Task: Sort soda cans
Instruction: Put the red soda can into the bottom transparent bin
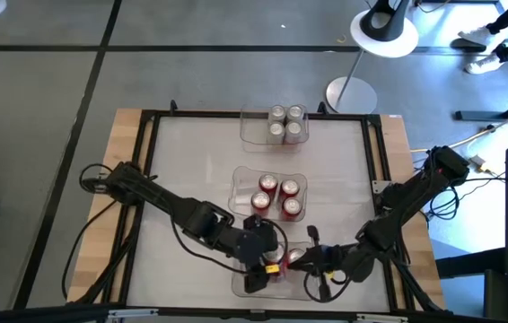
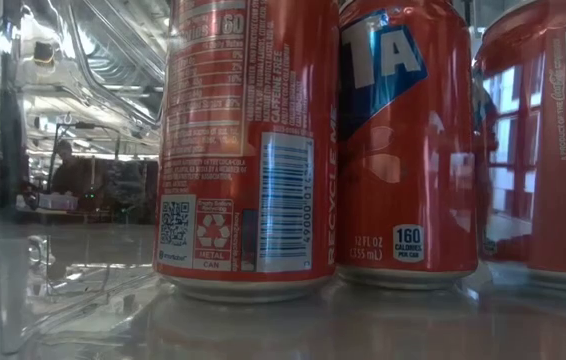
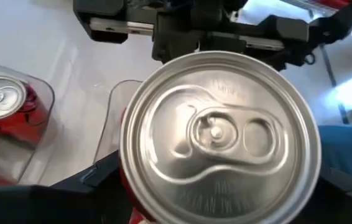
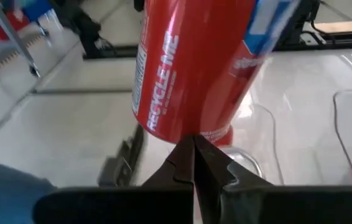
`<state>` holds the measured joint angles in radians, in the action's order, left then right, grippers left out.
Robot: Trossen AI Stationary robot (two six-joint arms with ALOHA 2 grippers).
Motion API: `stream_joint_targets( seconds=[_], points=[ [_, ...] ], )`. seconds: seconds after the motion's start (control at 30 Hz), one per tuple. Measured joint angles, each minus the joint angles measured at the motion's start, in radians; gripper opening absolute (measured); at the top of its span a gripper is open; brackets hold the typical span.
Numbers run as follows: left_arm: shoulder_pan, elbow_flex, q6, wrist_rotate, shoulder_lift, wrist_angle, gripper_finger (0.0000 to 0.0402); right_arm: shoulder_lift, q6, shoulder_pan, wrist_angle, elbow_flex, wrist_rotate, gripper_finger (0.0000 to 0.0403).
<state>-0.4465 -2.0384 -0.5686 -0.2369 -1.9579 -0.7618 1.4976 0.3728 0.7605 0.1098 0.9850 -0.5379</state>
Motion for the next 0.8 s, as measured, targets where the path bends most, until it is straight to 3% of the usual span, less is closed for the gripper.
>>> stream_joint_targets(
  seconds=[0.17,0.43,0.8],
  points=[
    [-0.013,0.001,-0.016,-0.033,-0.016,-0.008,0.0290,-0.062,0.043,0.026,-0.140,-0.001,0.005,0.0001],
    [-0.063,0.032,-0.006,-0.053,-0.059,0.030,0.0289,-0.234,0.231,0.190,-0.363,0.001,-0.020,0.0001],
    [-0.097,0.034,-0.010,-0.063,-0.251,0.207,0.0289,-0.228,0.366,0.359,-0.443,0.001,-0.255,0.0001]
  ],
)
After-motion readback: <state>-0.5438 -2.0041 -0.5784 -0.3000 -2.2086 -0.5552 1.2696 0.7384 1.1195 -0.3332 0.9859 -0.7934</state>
